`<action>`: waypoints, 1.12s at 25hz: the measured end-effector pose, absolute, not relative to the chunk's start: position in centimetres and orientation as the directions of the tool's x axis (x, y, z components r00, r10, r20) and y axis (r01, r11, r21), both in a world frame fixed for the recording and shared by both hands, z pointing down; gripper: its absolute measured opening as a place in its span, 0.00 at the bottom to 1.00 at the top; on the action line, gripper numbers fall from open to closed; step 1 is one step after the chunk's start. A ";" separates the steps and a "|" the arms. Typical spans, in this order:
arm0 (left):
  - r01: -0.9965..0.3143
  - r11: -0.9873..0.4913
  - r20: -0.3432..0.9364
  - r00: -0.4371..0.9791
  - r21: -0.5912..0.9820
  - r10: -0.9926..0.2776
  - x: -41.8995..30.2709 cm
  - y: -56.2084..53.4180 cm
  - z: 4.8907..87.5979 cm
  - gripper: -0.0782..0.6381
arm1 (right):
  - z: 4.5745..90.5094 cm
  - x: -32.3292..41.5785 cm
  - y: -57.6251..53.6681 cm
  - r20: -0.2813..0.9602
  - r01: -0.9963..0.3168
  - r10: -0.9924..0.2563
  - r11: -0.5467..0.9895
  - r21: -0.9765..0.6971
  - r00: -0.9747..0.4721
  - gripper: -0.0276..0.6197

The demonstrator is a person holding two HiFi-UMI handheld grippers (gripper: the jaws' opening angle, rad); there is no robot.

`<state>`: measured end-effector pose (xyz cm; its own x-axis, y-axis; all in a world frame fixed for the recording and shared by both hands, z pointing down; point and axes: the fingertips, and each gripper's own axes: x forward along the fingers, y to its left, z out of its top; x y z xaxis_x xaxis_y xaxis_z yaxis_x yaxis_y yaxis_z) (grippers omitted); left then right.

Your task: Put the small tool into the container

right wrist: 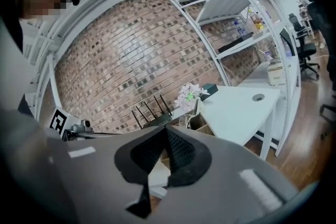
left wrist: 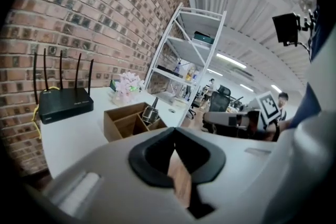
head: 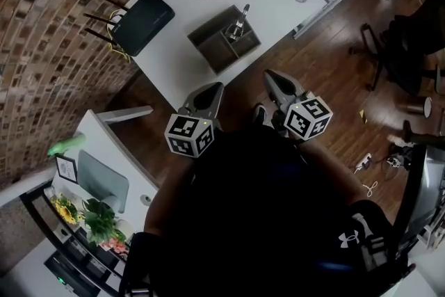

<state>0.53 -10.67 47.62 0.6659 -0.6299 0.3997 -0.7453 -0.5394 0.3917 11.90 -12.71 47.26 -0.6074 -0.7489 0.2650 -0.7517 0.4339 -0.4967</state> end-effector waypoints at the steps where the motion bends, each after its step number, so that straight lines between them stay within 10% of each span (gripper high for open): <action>1: -0.748 -0.534 0.403 0.662 0.393 -0.631 0.6 -10.5 47.7 0.11 | 47.2 11.8 -12.5 0.264 -0.754 -0.746 0.448 -0.480 -0.612 0.06; 28: -0.739 -0.539 0.406 0.673 0.403 -0.618 -2.1 -9.0 48.1 0.11 | 46.3 9.8 -11.1 0.262 -0.805 -0.787 0.436 -0.403 -0.558 0.06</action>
<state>-2.15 -8.96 48.13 0.6729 -0.6184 0.4060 -0.7391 -0.5394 0.4035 9.78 -11.10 46.31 -0.5579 -0.7875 0.2620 -0.8046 0.4359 -0.4032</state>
